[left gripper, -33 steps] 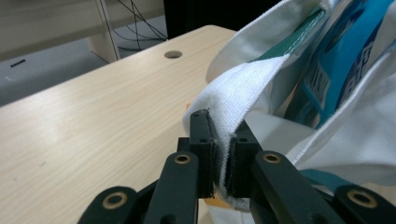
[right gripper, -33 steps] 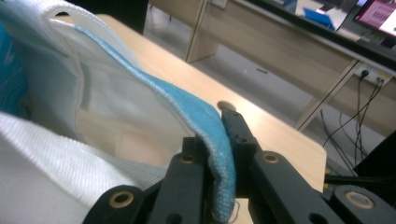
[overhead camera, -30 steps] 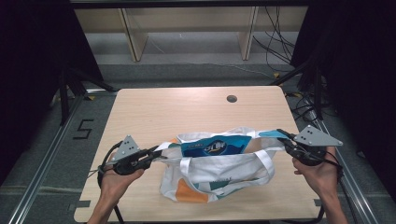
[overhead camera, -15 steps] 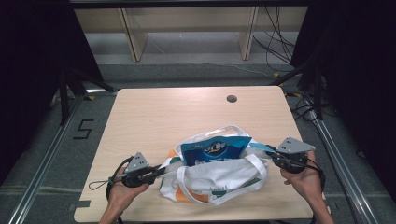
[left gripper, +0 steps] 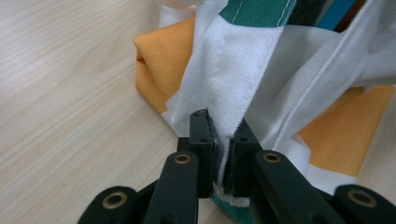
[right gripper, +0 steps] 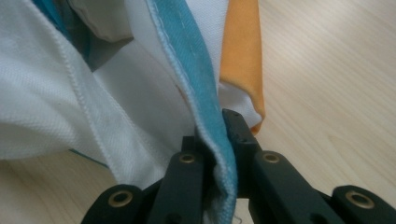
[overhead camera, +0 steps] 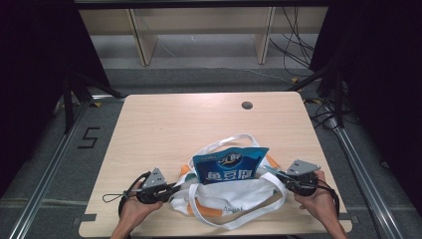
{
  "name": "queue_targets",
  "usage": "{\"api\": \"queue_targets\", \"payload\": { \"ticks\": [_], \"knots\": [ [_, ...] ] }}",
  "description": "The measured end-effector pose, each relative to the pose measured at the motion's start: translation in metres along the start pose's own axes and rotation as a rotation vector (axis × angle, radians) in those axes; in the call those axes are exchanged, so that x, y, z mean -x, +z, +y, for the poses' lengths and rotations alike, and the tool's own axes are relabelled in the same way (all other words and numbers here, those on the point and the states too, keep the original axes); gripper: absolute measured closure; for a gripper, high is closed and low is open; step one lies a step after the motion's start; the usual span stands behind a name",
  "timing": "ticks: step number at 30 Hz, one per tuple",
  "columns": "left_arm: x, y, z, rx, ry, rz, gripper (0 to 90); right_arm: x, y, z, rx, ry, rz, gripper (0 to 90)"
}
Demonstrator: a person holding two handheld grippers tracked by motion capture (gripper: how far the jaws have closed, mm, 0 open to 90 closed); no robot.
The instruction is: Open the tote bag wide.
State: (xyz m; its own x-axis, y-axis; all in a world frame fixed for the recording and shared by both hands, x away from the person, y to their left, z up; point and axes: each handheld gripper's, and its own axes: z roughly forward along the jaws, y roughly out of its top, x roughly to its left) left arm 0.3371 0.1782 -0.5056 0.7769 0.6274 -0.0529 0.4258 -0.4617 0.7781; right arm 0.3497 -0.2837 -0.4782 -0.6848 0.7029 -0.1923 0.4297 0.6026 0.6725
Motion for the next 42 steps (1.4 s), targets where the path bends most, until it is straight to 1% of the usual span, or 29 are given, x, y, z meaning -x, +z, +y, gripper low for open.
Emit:
{"api": "queue_targets", "payload": {
  "ticks": [1,2,3,4,5,8,11,12,13,14,18,20,21,24,26,27,28,29,30,31,32,33,34,35,36,37,40,41,42],
  "knots": [
    [0.000,0.002,-0.001,0.025,-0.023,-0.009,83.1,0.000,0.002,-0.001,-0.008,0.006,0.002,85.6],
    [-0.002,0.002,0.000,0.002,-0.009,-0.012,83.1,-0.001,0.004,-0.001,-0.013,0.014,0.007,85.6],
    [-0.002,0.003,0.000,-0.004,-0.007,-0.009,83.0,-0.001,0.006,-0.002,-0.016,0.016,0.007,85.6],
    [-0.002,0.005,0.000,-0.002,0.012,0.008,83.0,-0.001,0.008,-0.002,-0.024,0.016,0.009,85.7],
    [-0.001,0.007,0.000,-0.007,0.005,0.020,83.0,-0.001,0.010,-0.001,-0.028,0.016,0.009,85.6],
    [-0.001,0.011,0.003,-0.027,0.042,0.039,82.8,0.001,0.020,-0.001,-0.039,0.025,0.021,85.9],
    [-0.003,0.014,0.004,-0.040,0.031,0.051,83.0,0.005,0.028,0.002,-0.038,0.037,0.021,85.9],
    [-0.007,0.016,0.006,-0.035,0.053,0.060,83.0,0.007,0.030,0.003,-0.035,0.037,0.017,86.0],
    [-0.009,0.017,0.007,-0.041,0.032,0.066,83.0,0.009,0.032,0.005,-0.036,0.043,0.018,86.0],
    [-0.009,0.017,0.007,-0.041,0.032,0.066,82.9,0.009,0.032,0.005,-0.036,0.043,0.018,86.0],
    [-0.025,0.024,0.014,-0.052,0.046,0.122,82.0,0.017,0.047,0.015,-0.021,0.057,-0.002,86.0],
    [-0.032,0.026,0.016,-0.046,0.062,0.133,81.8,0.021,0.053,0.020,-0.019,0.054,-0.009,86.1],
    [-0.033,0.027,0.016,-0.043,0.026,0.138,81.5,0.023,0.056,0.022,-0.019,0.062,-0.006,86.1],
    [-0.036,0.030,0.018,-0.029,0.010,0.165,77.4,0.028,0.064,0.027,-0.013,0.071,-0.010,86.1],
    [-0.036,0.028,0.018,-0.031,0.030,0.173,75.3,0.028,0.066,0.029,-0.010,0.066,-0.017,85.9],
    [-0.036,0.027,0.019,-0.029,0.058,0.184,73.5,0.029,0.065,0.029,-0.013,0.063,-0.009,85.6],
    [-0.037,0.026,0.019,-0.034,0.063,0.183,70.9,0.029,0.064,0.029,-0.010,0.072,-0.011,84.7],
    [-0.036,0.026,0.018,-0.014,-0.001,0.184,67.9,0.030,0.062,0.029,-0.011,0.076,-0.005,82.2],
    [-0.038,0.023,0.018,-0.015,-0.008,0.167,64.8,0.031,0.061,0.030,-0.002,0.092,0.001,75.1],
    [-0.038,0.021,0.018,-0.006,-0.042,0.163,61.7,0.033,0.056,0.031,0.001,0.089,-0.011,67.0],
    [-0.039,0.018,0.018,0.009,-0.062,0.157,58.6,0.034,0.051,0.034,0.018,0.076,-0.049,61.1],
    [-0.039,0.012,0.018,-0.010,-0.091,0.142,55.1,0.037,0.043,0.036,0.032,0.071,-0.053,59.6],
    [-0.038,0.008,0.020,0.018,-0.119,0.145,52.0,0.040,0.034,0.037,0.078,0.096,-0.044,57.8],
    [-0.039,0.003,0.023,0.023,-0.108,0.151,49.1,0.041,0.022,0.038,0.104,0.155,-0.043,56.3],
    [-0.039,0.003,0.023,0.023,-0.108,0.151,45.9,0.044,0.014,0.040,0.150,0.169,-0.040,54.0],
    [-0.039,-0.008,0.031,0.035,-0.105,0.146,43.4,0.046,0.005,0.041,0.176,0.168,-0.042,53.0],
    [-0.032,-0.018,0.046,0.092,-0.107,0.115,40.4,0.043,-0.023,0.047,0.249,0.222,-0.005,50.7],
    [-0.031,-0.022,0.051,0.085,-0.075,0.097,40.2,0.042,-0.029,0.051,0.276,0.202,0.003,49.6],
    [-0.028,-0.022,0.056,0.101,-0.069,0.091,39.9,0.037,-0.036,0.055,0.283,0.202,0.018,48.2]
  ]
}}
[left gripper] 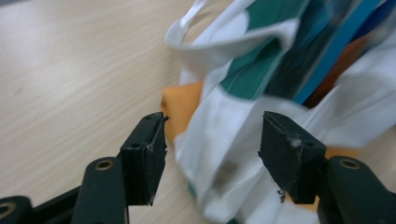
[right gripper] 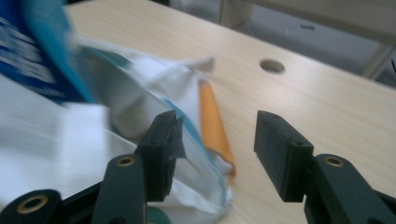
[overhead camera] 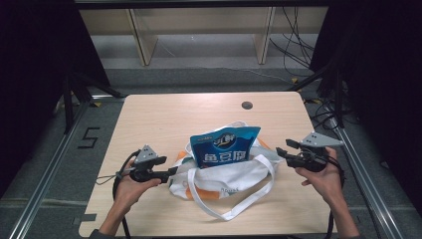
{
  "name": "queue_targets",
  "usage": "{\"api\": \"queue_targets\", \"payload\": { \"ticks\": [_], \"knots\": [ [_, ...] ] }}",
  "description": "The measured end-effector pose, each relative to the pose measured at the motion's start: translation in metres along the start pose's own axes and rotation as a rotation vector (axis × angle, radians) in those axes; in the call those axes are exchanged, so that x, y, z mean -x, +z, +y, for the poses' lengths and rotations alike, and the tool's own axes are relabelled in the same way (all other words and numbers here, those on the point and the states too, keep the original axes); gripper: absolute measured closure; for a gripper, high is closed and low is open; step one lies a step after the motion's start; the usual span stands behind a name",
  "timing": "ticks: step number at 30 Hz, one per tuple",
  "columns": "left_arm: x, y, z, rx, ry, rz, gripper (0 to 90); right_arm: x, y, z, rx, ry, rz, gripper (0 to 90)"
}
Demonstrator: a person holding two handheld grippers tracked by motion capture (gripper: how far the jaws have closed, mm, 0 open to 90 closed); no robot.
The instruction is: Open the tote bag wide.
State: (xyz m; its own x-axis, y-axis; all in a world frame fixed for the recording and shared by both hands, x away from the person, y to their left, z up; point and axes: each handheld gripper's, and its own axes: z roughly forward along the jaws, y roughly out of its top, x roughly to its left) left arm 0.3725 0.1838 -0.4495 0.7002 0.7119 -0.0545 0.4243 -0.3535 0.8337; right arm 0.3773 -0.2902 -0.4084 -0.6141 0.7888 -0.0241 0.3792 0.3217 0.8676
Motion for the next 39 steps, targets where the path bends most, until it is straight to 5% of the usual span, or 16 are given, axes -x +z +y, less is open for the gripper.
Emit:
{"api": "queue_targets", "payload": {
  "ticks": [3,4,8,11,14,21,22,24,26,30,32,35,39],
  "knots": [
    [0.005,0.006,0.010,-0.008,0.049,-0.012,39.4,-0.017,-0.003,0.011,0.022,-0.069,0.077,46.3],
    [0.008,0.010,0.012,-0.015,0.036,-0.010,39.4,-0.026,0.001,0.013,0.027,-0.084,0.103,45.4],
    [0.011,0.023,0.016,-0.050,0.063,-0.039,41.4,-0.049,0.019,0.016,-0.019,-0.166,0.210,41.8],
    [0.010,0.032,0.019,-0.050,0.042,-0.043,44.4,-0.055,0.035,0.014,-0.047,-0.188,0.246,38.4],
    [0.006,0.035,0.027,-0.062,0.067,-0.073,48.0,-0.058,0.043,0.012,-0.079,-0.186,0.262,38.9],
    [0.000,0.045,0.038,-0.073,0.108,-0.087,66.3,-0.070,0.046,0.003,-0.179,-0.278,0.348,51.9],
    [-0.002,0.045,0.038,-0.068,0.105,-0.086,69.6,-0.073,0.049,-0.001,-0.214,-0.328,0.375,61.4],
    [-0.005,0.044,0.037,-0.057,0.084,-0.075,74.2,-0.080,0.050,-0.008,-0.241,-0.384,0.345,72.4],
    [-0.009,0.044,0.039,-0.042,0.087,-0.059,78.0,-0.082,0.045,-0.008,-0.247,-0.407,0.350,79.9],
    [-0.018,0.049,0.045,-0.033,0.065,-0.018,82.7,-0.080,0.025,0.001,-0.157,-0.434,0.363,87.7],
    [-0.023,0.056,0.047,-0.043,0.057,0.005,84.0,-0.082,0.018,0.001,-0.154,-0.455,0.372,88.6],
    [-0.037,0.074,0.040,-0.057,-0.005,0.010,85.2,-0.090,0.018,-0.009,-0.212,-0.474,0.388,89.0],
    [-0.044,0.090,0.031,-0.073,-0.079,-0.005,84.9,-0.103,0.043,-0.045,-0.354,-0.480,0.421,88.9]
  ]
}}
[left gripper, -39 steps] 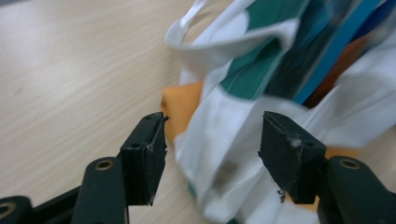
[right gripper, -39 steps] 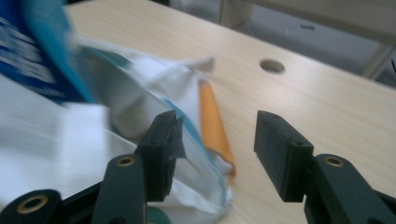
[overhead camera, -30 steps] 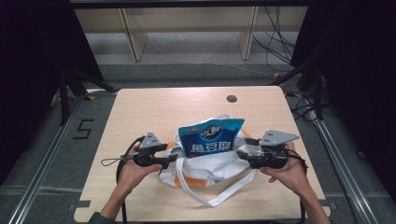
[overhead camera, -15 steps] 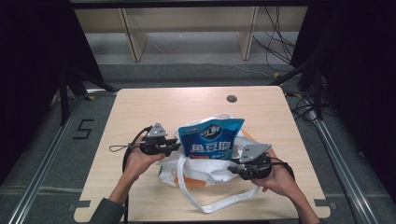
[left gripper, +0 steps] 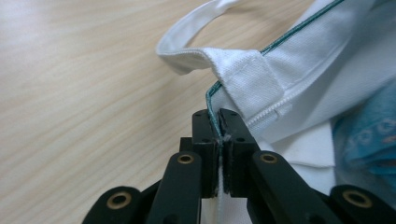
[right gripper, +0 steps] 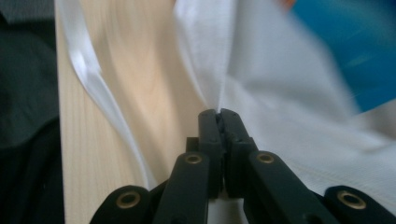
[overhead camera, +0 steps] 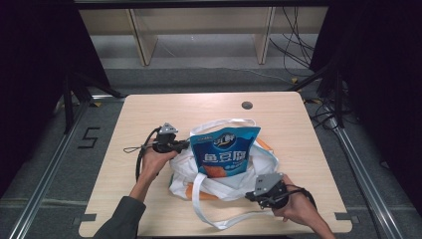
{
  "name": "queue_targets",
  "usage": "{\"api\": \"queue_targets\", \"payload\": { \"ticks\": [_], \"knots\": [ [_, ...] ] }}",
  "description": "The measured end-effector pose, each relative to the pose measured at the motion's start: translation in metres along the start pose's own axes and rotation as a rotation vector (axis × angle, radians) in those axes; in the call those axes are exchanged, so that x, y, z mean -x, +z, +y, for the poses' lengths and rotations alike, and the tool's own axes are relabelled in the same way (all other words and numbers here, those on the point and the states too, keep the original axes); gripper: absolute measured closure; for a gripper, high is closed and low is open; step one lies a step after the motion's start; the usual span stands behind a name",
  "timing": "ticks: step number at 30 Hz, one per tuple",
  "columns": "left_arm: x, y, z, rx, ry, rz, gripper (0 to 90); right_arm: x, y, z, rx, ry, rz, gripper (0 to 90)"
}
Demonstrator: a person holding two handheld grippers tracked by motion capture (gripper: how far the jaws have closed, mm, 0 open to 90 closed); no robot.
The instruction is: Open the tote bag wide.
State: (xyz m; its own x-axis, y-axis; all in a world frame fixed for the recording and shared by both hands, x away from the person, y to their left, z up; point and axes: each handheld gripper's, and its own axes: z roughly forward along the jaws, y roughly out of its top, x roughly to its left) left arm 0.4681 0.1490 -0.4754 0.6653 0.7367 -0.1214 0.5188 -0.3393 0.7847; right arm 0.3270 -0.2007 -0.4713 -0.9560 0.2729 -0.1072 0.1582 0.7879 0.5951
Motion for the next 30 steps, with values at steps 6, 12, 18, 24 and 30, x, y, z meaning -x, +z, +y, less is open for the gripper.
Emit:
{"api": "queue_targets", "payload": {
  "ticks": [6,12,18,24,30],
  "knots": [
    [-0.004,0.031,-0.017,-0.038,-0.021,0.031,84.9,-0.008,0.023,-0.008,-0.044,0.046,0.004,88.3],
    [0.006,-0.011,-0.005,-0.001,-0.006,0.052,64.5,-0.006,0.010,-0.002,0.023,0.097,0.022,64.3],
    [0.036,-0.055,-0.011,0.062,0.030,-0.008,54.1,0.005,-0.054,0.018,0.250,0.130,-0.115,55.5],
    [0.056,-0.067,-0.022,0.082,0.012,-0.099,51.8,0.043,-0.078,0.020,0.279,0.222,-0.322,55.1],
    [0.054,-0.054,-0.026,0.093,-0.007,-0.059,60.1,0.071,-0.056,0.021,0.242,0.266,-0.320,55.5]
  ]
}}
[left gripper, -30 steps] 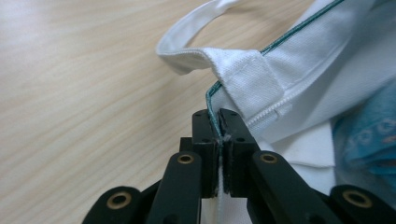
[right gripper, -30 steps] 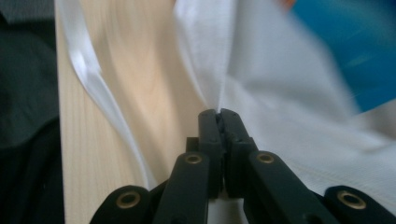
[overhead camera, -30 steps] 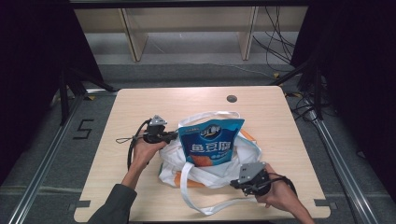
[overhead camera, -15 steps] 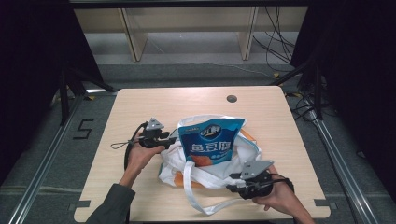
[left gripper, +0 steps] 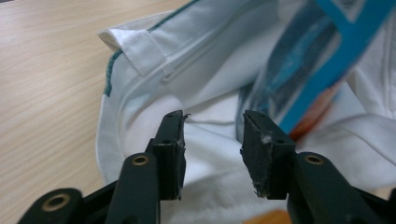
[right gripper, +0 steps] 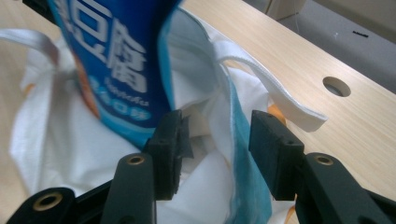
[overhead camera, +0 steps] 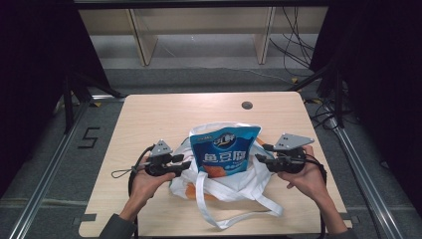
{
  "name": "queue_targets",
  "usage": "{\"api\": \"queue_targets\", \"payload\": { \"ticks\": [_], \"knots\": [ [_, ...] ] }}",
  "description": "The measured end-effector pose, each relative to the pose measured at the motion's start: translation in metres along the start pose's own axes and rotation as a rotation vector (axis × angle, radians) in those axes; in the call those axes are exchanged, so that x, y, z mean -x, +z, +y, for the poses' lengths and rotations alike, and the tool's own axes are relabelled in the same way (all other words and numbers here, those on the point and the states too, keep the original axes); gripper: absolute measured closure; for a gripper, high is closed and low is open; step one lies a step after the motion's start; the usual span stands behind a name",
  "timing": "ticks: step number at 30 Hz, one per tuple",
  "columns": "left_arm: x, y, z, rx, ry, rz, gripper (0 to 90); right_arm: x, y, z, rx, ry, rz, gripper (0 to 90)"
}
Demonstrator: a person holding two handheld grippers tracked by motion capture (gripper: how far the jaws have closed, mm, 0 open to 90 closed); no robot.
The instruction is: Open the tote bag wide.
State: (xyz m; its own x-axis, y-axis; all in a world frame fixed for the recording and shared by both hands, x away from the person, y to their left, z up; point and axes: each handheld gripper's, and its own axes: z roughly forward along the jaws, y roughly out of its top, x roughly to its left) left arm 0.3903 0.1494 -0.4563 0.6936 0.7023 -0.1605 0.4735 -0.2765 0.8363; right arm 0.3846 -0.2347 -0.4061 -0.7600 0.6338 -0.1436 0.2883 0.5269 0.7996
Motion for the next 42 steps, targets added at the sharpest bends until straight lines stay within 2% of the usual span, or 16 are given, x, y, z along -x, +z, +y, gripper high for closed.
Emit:
{"api": "queue_targets", "payload": {
  "ticks": [2,6,9,13,15,16,19,20,21,23,26,29,33,37,41,42],
  "knots": [
    [0.002,0.006,-0.001,-0.008,-0.014,-0.006,64.1,0.001,0.007,0.001,-0.012,0.021,0.004,55.5],
    [0.009,0.016,-0.006,-0.082,0.049,-0.026,75.4,0.004,0.014,0.005,-0.008,0.022,0.001,57.6],
    [0.020,0.007,-0.009,-0.111,0.088,-0.043,82.7,0.006,0.016,0.009,-0.008,0.022,-0.007,59.3],
    [0.036,-0.006,-0.013,-0.121,0.126,-0.082,84.6,0.009,0.026,0.015,-0.012,0.015,-0.040,69.3],
    [0.042,-0.007,-0.018,-0.188,0.205,-0.084,85.0,0.013,0.032,0.017,-0.005,-0.010,-0.050,80.9],
    [0.044,-0.003,-0.025,-0.203,0.208,-0.092,85.2,0.015,0.036,0.017,-0.009,-0.023,-0.063,84.2],
    [0.051,0.011,-0.048,-0.279,0.240,-0.094,87.2,0.025,0.049,0.013,-0.049,-0.040,-0.151,87.3],
    [0.055,0.015,-0.055,-0.300,0.264,-0.082,87.7,0.030,0.053,0.009,-0.067,-0.013,-0.162,87.6],
    [0.056,0.016,-0.057,-0.310,0.281,-0.064,88.8,0.039,0.062,0.002,-0.086,-0.020,-0.163,87.6],
    [0.056,0.016,-0.056,-0.316,0.281,-0.074,89.3,0.046,0.077,-0.014,-0.145,0.030,-0.168,87.8],
    [0.055,0.017,-0.057,-0.308,0.267,-0.077,89.4,0.053,0.097,-0.036,-0.170,0.078,-0.155,88.1],
    [0.055,0.017,-0.058,-0.303,0.266,-0.074,89.4,0.053,0.104,-0.040,-0.194,0.080,-0.157,88.0],
    [0.055,0.014,-0.053,-0.298,0.297,-0.063,86.5,0.051,0.105,-0.039,-0.192,0.060,-0.173,86.1],
    [0.053,-0.010,-0.031,-0.191,0.255,-0.081,73.1,0.053,0.084,-0.028,-0.156,0.091,-0.172,72.7],
    [0.045,-0.029,-0.006,-0.108,0.261,-0.017,68.7,0.046,0.052,-0.015,-0.042,0.125,-0.114,68.4],
    [0.041,-0.032,-0.001,-0.089,0.258,-0.008,68.6,0.043,0.045,-0.013,-0.023,0.107,-0.100,68.4]
  ]
}}
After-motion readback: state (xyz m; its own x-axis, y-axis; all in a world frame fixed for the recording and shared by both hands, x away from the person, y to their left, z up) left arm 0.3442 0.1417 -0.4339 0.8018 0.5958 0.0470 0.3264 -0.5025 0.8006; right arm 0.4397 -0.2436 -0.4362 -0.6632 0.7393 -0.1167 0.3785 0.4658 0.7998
